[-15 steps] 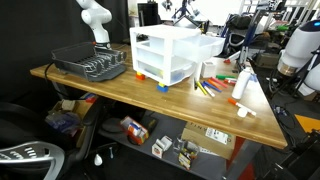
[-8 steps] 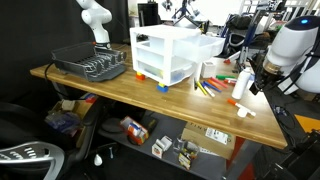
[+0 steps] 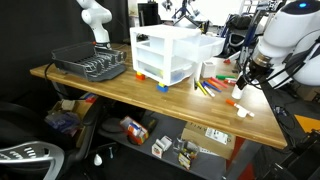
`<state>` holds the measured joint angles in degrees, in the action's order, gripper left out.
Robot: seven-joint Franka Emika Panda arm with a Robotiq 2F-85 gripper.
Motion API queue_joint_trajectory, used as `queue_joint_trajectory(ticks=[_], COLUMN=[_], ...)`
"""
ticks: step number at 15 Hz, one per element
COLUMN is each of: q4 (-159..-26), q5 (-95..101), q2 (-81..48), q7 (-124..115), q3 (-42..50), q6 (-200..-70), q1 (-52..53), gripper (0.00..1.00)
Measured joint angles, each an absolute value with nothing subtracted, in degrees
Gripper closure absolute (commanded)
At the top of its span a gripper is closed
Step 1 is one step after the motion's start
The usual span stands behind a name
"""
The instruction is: Move the pink marker backward
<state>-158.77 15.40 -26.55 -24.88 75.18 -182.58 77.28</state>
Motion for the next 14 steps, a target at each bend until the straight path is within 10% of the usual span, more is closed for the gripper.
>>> queue_joint_trajectory(ticks=[14], q4=[-158.8], q5=[15.4], q2=[-17.7], q7=[-27.0], q3=[92.9], q6=[-172.2], q1=[112.0], gripper=[0.00])
